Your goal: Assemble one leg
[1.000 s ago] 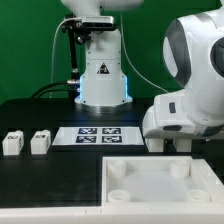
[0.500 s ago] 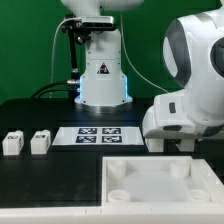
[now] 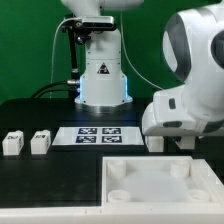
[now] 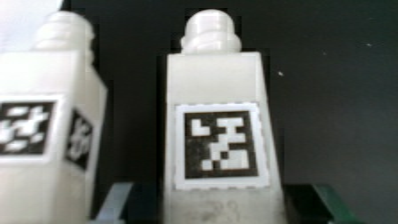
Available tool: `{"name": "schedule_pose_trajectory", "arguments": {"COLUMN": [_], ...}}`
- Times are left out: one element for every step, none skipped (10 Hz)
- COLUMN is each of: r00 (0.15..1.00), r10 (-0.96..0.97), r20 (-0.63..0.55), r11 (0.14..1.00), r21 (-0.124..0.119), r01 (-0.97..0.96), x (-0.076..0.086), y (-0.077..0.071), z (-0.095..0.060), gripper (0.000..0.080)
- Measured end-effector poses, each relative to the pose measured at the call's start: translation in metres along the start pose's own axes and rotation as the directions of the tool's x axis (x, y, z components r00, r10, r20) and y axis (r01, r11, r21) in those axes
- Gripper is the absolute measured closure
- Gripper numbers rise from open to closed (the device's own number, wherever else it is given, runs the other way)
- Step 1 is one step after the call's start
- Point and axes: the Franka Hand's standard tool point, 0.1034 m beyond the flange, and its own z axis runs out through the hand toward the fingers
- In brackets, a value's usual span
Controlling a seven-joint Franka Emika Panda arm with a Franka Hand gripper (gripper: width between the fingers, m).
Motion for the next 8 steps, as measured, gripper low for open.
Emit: {"name": "schedule_pose_trajectory", "arguments": {"r00": [0.999,0.995,0.99,0.972,0.933,0.907,0.854,0.789], "r10": [-0.032,-0.059,-0.084,-0.085,-0.082,-0.082,-0.085,-0.117], "r20": [-0.025,-0.078,-0.117,-0.217,-0.352,-0.412,-0.514,-0.604], "r11": [0.999,0.998,0.996,0.996,0.996,0.996,0.996,0.992], "r21": [-0.002,-0.005,-0.01,-0.012,-0.01,-0.013,-0.013,-0.031], "r01": [0.032,0.059,0.083,0.085,0.084,0.084,0.091,0.123], "x": [-0.001,-0.003,-0.01,-0.012,-0.004,-0.006,-0.001,0.009], "y": [0.009,0.018,0.025,0.031,0.028,0.029,0.031,0.04], "z": [-0.025,-0.047,-0.068,-0.101,-0.102,-0.096,-0.105,-0.125], "gripper": [0.0509,0.0508,0.0508,0.0508,0.0508,0.0508,0.0508,0.0508]}}
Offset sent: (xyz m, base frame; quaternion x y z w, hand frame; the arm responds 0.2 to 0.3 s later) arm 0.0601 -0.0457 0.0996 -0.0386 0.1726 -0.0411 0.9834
